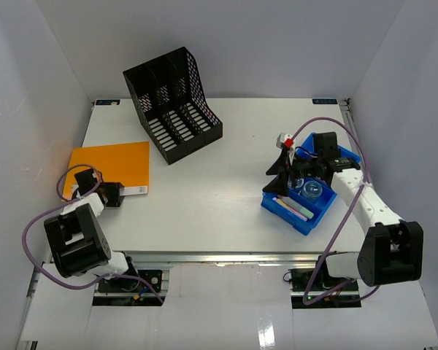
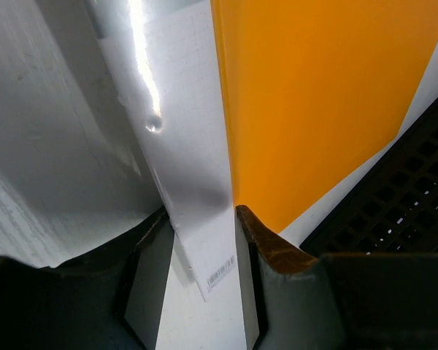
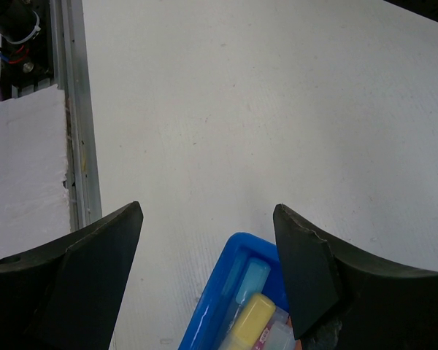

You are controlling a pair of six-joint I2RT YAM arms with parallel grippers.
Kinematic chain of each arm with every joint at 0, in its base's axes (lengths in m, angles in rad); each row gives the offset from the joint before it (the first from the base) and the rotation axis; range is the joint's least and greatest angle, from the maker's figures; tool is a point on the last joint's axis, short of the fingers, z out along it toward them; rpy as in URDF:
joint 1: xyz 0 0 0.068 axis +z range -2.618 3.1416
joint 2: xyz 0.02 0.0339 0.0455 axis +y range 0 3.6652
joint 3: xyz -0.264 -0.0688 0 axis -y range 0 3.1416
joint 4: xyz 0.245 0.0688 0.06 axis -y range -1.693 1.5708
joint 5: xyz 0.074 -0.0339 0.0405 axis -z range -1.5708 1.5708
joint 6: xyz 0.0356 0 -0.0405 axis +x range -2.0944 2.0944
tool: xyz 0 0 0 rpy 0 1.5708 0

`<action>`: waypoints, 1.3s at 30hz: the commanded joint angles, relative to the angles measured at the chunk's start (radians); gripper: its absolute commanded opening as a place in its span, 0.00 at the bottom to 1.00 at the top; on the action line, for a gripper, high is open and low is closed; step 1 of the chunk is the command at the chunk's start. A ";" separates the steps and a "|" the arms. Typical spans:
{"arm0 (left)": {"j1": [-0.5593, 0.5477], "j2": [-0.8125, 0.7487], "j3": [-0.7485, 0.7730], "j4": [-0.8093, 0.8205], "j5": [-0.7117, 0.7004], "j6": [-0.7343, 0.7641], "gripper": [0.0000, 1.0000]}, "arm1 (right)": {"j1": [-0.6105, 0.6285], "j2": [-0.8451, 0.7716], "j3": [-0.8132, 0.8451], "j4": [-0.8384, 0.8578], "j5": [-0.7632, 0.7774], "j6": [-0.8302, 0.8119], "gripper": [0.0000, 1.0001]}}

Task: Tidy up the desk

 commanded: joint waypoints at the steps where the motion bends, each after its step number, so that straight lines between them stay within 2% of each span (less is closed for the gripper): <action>1: 0.024 0.012 -0.046 0.024 -0.015 0.037 0.33 | 0.043 0.018 0.004 -0.048 -0.023 -0.046 0.79; 4: 0.041 0.000 -0.062 0.061 0.010 0.065 0.15 | 0.100 0.025 0.005 -0.053 0.008 -0.059 0.79; 9: 0.055 -0.026 -0.068 0.080 0.065 0.126 0.01 | 0.255 0.053 0.028 -0.041 0.131 -0.107 0.80; 12: 0.056 -0.068 -0.076 0.080 0.080 0.147 0.00 | 0.437 0.103 0.069 -0.055 0.288 -0.244 0.85; 15: 0.056 -0.109 -0.090 0.063 0.101 0.152 0.00 | 0.592 0.181 0.124 0.030 0.433 -0.327 0.98; 17: 0.056 -0.155 -0.102 0.054 0.113 0.150 0.00 | 0.650 0.261 0.173 0.083 0.512 -0.335 0.90; 19: 0.055 -0.186 -0.120 0.045 0.135 0.138 0.00 | 0.702 0.346 0.257 0.161 0.560 -0.304 0.90; 21: 0.056 -0.203 -0.141 0.040 0.169 0.131 0.00 | 0.757 0.418 0.371 0.262 0.643 -0.201 0.90; 25: 0.055 -0.240 -0.174 0.041 0.225 0.112 0.00 | 0.834 0.593 0.515 0.414 0.726 -0.087 0.90; 27: 0.056 -0.260 -0.188 0.034 0.256 0.109 0.00 | 0.867 0.664 0.549 0.552 0.800 -0.055 0.90; 32: 0.055 -0.303 -0.188 0.004 0.309 0.100 0.00 | 0.918 0.788 0.640 0.624 0.786 -0.006 0.90; 39: 0.056 -0.348 -0.167 -0.041 0.368 0.097 0.00 | 0.954 0.861 0.655 0.747 0.857 0.024 0.90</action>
